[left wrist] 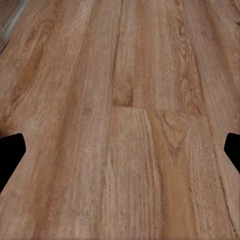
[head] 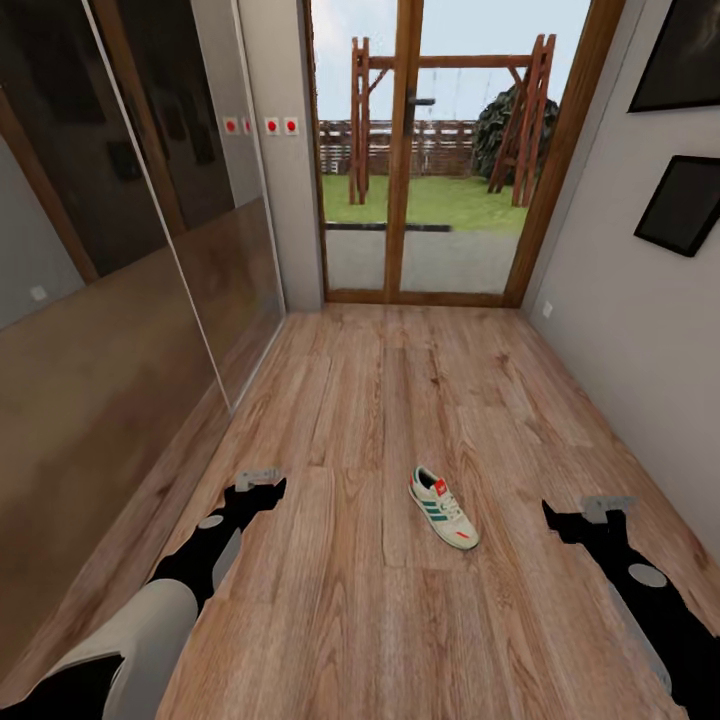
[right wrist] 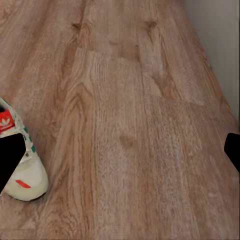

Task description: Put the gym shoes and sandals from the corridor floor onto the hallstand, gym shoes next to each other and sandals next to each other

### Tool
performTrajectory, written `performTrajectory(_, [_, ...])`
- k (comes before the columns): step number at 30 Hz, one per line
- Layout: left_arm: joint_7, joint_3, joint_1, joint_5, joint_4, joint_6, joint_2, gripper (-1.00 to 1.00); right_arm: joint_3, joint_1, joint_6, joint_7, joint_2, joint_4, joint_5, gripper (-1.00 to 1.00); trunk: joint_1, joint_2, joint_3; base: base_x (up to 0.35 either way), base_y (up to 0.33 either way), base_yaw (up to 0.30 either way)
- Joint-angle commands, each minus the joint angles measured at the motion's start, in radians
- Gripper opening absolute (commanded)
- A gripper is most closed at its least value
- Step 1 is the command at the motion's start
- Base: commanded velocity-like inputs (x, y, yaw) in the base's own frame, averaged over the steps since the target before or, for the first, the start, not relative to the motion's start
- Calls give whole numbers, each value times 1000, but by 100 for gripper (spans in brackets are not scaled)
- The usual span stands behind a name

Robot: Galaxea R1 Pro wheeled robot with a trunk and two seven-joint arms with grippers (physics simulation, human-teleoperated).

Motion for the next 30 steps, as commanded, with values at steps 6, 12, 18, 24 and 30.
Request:
performTrajectory(6, [13, 9, -25, -8, -14, 3, -33, 100, -26, -56, 226, -2, 13, -244, -30, 100, 0, 0, -1, 1, 0, 0])
performTrajectory(12, [34, 8, -21, -10, -20, -1, -62, 100, -15, -117, 245, -2, 114, -269, -116, 100, 0, 0, -1, 26, 0, 0])
performTrajectory(18, [24, 8, -20, -9, -22, -3, -68, 100, 97, -127, 246, 0, 231, -249, -141, 100, 0, 0, -1, 265, 43, 0])
performTrajectory(24, [23, 8, -18, -9, -23, -4, -67, 100, 193, -127, 243, -1, 251, -193, -143, 100, 0, 0, -1, 325, 72, 0])
performTrajectory(30, [26, 8, -17, -9, -24, -6, -67, 100, 245, -127, 241, -2, 258, -190, -143, 100, 0, 0, -1, 329, 74, 0])
